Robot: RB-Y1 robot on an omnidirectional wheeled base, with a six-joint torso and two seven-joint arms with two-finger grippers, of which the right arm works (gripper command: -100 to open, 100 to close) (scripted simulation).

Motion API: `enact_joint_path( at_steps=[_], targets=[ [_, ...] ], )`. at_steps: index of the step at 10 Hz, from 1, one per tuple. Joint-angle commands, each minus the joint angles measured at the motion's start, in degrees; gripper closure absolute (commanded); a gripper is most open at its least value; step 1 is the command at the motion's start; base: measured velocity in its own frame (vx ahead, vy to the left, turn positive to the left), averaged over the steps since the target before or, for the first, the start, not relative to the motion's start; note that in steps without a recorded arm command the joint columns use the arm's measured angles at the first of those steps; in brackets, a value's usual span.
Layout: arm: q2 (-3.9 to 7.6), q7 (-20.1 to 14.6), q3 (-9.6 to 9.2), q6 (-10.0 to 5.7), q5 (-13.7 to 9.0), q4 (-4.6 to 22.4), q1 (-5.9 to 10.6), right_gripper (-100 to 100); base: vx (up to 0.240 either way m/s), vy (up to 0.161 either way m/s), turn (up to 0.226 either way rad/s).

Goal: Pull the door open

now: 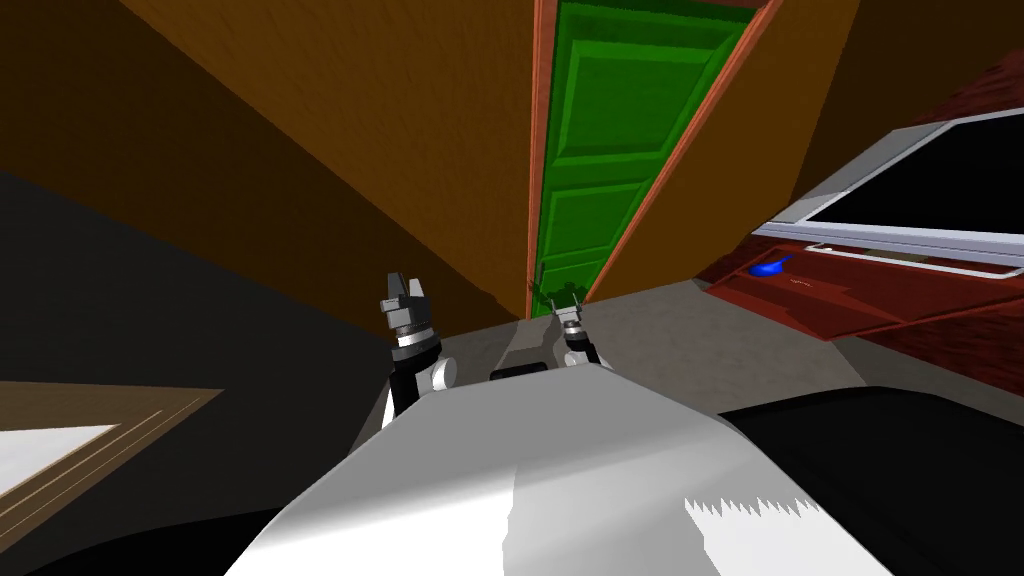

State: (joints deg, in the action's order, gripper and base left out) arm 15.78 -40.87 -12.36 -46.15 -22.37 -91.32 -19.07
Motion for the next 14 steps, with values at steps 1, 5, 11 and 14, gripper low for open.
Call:
enact_joint_path(
  at_steps=[1, 5, 11, 14],
  targets=[
    [0.83, -2.7, -0.73, -0.68, -1.5, 2.3, 0.49, -100, 0.07, -0.006, 0.118],
    [3.08, -9.4, -2.71, -2.36, -5.3, 8.3, 1.49, -100, 0.104, -0.021, 0.113],
    [6.29, -19.1, -5.55, -4.78, -10.9, 16.9, 2.94, -100, 0.095, -0.022, 0.118],
    [7.81, -23.7, -6.9, -5.93, -13.6, 21.0, 3.63, -100, 0.094, -0.026, 0.098]
  ],
)
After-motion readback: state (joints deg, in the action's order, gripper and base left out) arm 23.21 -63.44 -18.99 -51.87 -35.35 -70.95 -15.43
